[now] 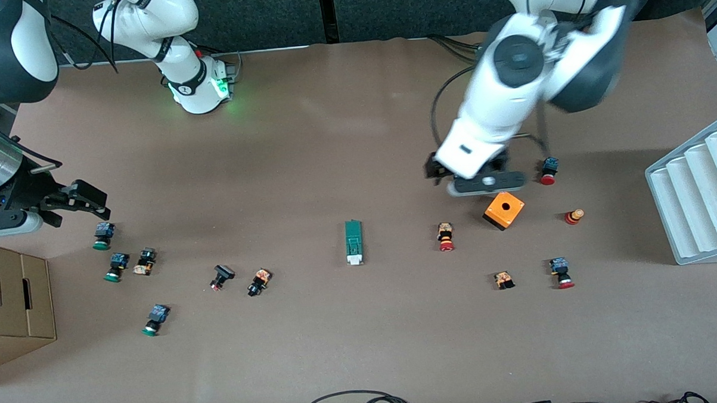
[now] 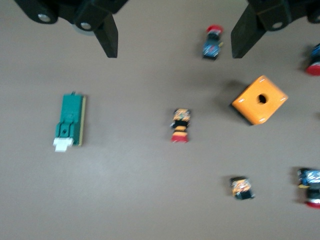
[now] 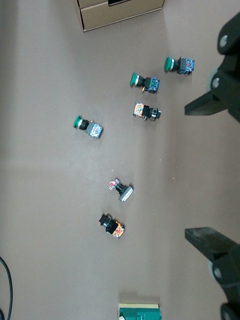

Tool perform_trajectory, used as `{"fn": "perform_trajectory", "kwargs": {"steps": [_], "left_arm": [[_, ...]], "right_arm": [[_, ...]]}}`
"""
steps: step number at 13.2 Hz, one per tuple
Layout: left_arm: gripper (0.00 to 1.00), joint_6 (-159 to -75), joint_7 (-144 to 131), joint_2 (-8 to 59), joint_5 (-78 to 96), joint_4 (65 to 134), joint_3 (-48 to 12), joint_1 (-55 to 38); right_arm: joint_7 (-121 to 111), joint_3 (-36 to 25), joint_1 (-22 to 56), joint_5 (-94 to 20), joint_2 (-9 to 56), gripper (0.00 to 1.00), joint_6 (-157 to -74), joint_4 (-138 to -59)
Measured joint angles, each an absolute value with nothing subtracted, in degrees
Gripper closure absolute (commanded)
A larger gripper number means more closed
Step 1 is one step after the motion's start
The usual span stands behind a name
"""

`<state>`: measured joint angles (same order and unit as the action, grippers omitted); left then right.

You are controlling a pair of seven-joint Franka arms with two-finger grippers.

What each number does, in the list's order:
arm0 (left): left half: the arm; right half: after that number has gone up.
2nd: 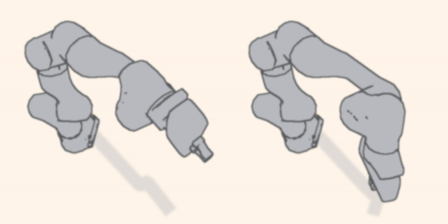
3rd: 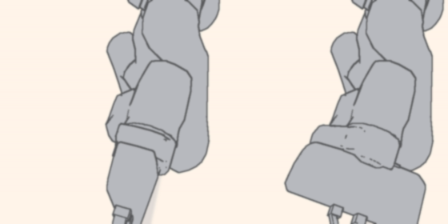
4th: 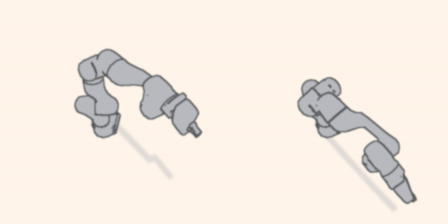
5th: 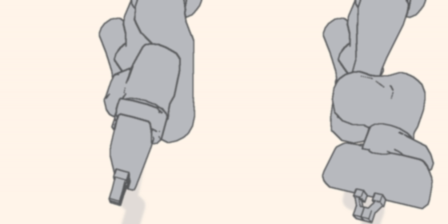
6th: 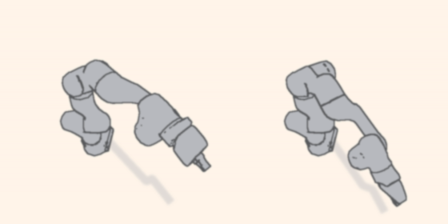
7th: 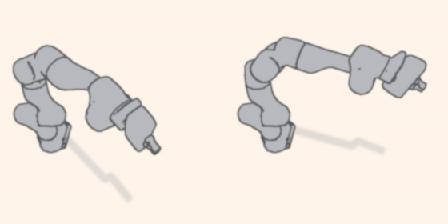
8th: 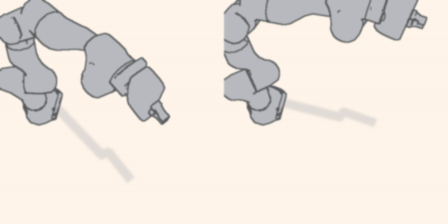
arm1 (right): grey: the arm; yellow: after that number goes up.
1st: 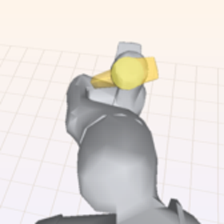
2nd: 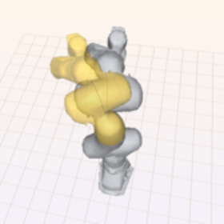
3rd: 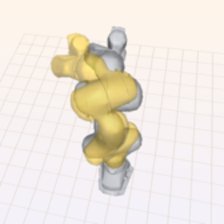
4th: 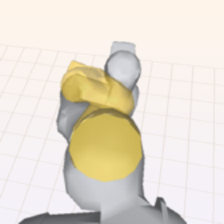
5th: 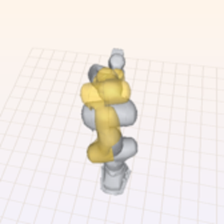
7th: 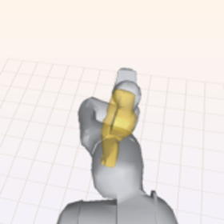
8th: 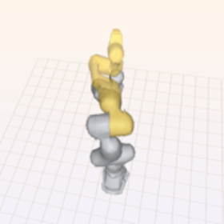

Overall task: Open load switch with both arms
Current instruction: 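Move the left gripper over the green load switch, then lower the left gripper and grasp the green switch body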

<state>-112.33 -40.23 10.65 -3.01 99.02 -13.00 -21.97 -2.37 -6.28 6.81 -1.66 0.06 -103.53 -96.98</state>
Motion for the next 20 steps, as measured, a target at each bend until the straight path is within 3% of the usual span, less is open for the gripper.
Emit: {"fn": "perform_trajectory", "kwargs": {"steps": [4,9,20], "left_arm": [[0.0,-124.11,-52.74,16.01,-8.62,99.15,-12.99,-27.87],[0.0,-132.25,-68.86,22.36,-24.03,99.21,-12.99,-33.37],[0.0,-133.28,-116.81,35.61,-69.06,99.35,-12.99,-42.74]], "right_arm": [[-2.37,-6.3,6.8,-1.66,0.06,0.0,-103.53,-96.99],[-2.37,-6.3,6.8,-1.66,0.06,0.0,-103.54,-96.98],[-2.37,-6.33,6.8,-1.66,0.06,0.0,-103.54,-96.98]]}}
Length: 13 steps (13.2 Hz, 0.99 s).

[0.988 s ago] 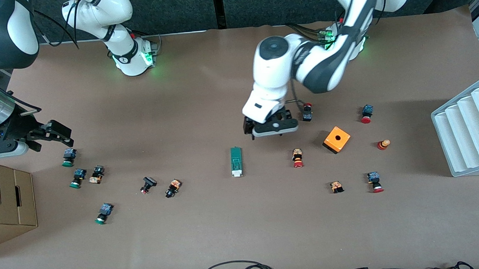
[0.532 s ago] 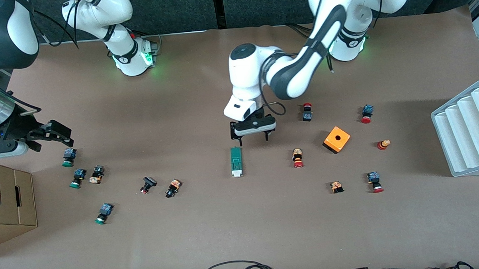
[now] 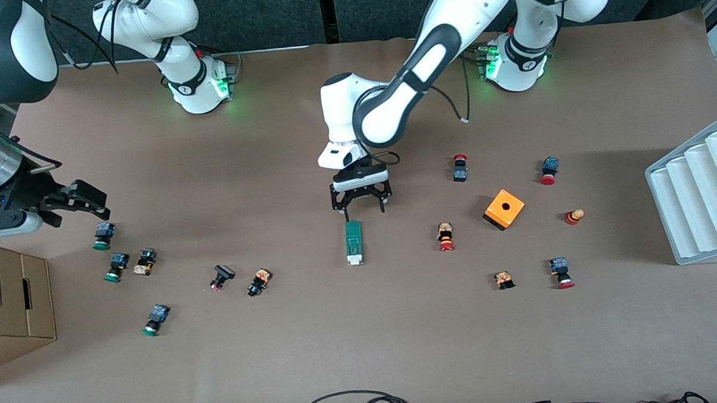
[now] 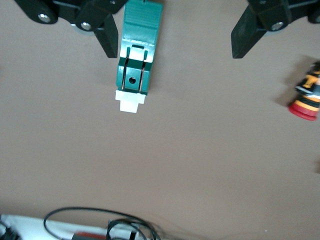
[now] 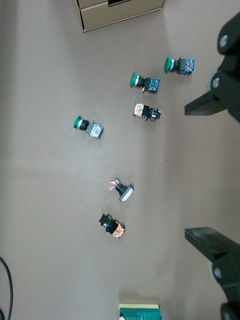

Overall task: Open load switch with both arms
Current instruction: 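Lower the left gripper and grasp the green switch body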

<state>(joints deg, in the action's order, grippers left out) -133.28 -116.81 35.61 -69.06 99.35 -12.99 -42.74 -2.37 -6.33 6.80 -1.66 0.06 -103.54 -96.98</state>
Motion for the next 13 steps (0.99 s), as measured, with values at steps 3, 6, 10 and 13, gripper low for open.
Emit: {"fn": "perform_trajectory", "kwargs": {"steps": [3,6,10,13], "left_arm": [[0.0,-133.28,-124.16,38.88,-79.68,99.33,-13.0,-44.0],[0.0,-133.29,-127.64,41.78,-85.26,99.27,-12.99,-45.29],[0.0,-132.53,-132.73,45.17,-92.64,98.37,-12.53,-47.48],[0.0,-128.69,-135.55,47.03,-97.05,97.9,-11.57,-47.48]], "right_arm": [[-2.37,-6.32,6.8,-1.66,0.06,0.0,-103.54,-96.99],[-2.37,-6.33,6.8,-1.66,0.06,0.0,-103.54,-96.98],[-2.37,-6.32,6.8,-1.66,0.06,0.0,-103.54,-96.98],[-2.37,-6.32,6.8,-1.66,0.06,0.0,-103.54,-96.99]]}}
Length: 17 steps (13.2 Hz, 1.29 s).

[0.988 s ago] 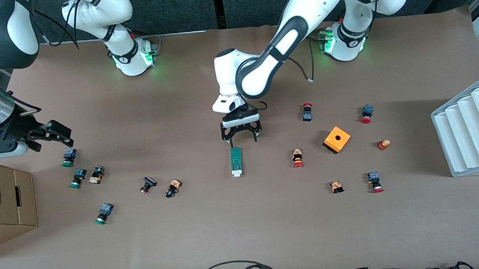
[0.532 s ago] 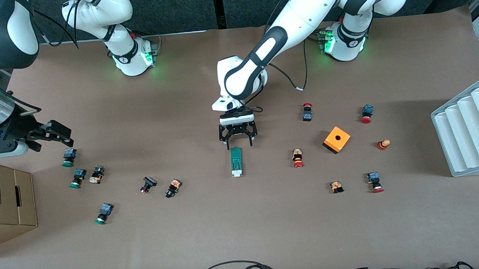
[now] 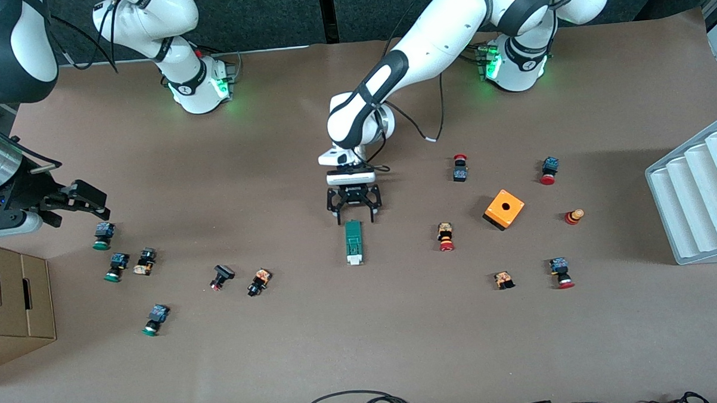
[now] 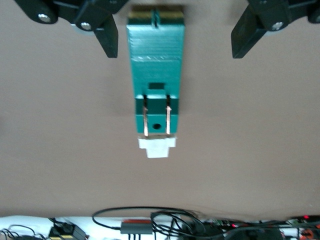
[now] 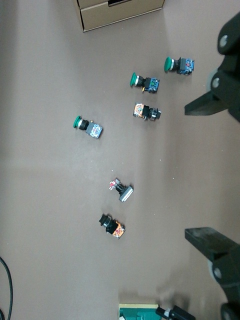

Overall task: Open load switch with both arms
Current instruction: 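Lower the left gripper and grasp the green switch body, then reach the right gripper to the switch's white lever end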

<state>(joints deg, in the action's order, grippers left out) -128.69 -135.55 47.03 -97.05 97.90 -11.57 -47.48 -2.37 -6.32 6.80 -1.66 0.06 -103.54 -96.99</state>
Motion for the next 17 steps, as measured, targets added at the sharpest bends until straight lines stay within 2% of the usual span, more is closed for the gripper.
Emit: {"fn": "perform_trajectory", "kwargs": {"steps": [7,12,17], "left_arm": [[0.0,-121.39,-145.08,53.84,-100.28,91.65,-11.6,-49.78],[0.0,-113.24,-154.07,56.34,-106.38,91.56,-11.36,-52.21],[0.01,-112.42,-148.25,57.15,-109.07,92.04,-11.31,-52.52]], "right_arm": [[-2.37,-6.49,6.74,-1.66,0.08,0.0,-103.54,-96.98],[-2.37,-6.28,6.99,-1.66,0.7,0.0,-103.54,-97.07],[-1.45,-6.05,8.11,-2.2,3.06,0.0,-103.11,-97.13]]}}
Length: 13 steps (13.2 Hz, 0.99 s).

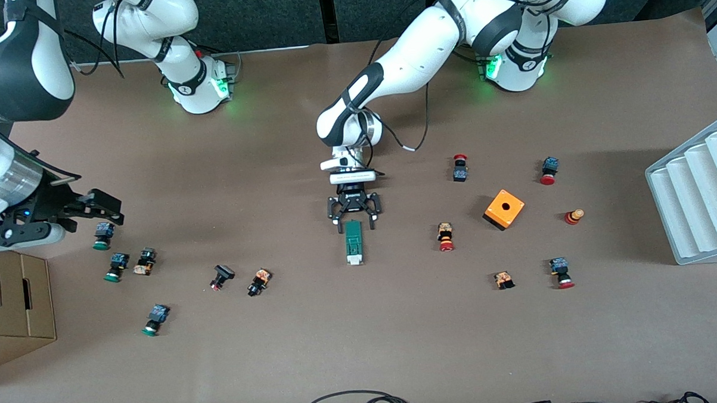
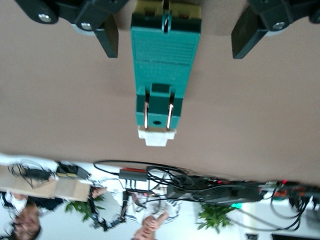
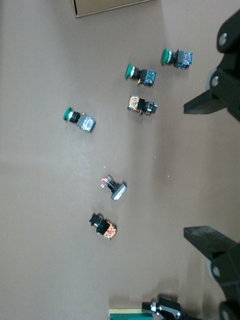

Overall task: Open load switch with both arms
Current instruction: 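Reach the right gripper to the switch's white lever end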

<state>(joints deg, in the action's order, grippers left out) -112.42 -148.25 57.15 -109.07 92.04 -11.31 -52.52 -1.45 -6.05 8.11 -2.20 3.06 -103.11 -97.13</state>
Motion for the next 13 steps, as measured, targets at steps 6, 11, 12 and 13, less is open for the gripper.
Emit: {"fn": "perform_trajectory", "kwargs": {"steps": [6,11,12,13], "left_arm": [[0.01,-110.28,-147.84,58.47,-109.45,90.89,-11.33,-53.03],[0.06,-107.5,-148.12,60.09,-109.33,89.32,-10.94,-54.24],[0.07,-107.44,-148.12,60.09,-109.26,89.31,-10.94,-54.26],[0.14,-107.4,-148.12,60.1,-109.22,89.28,-10.95,-54.27]], "right_arm": [[19.17,-5.72,13.72,-6.27,10.32,0.0,-103.56,-93.43],[45.68,-5.53,21.41,-6.51,17.71,0.0,-103.7,-86.96],[51.02,-5.51,23.06,-6.51,18.86,0.0,-103.71,-86.3],[56.27,-5.49,24.7,-6.51,20.26,0.0,-103.71,-85.4]]}}
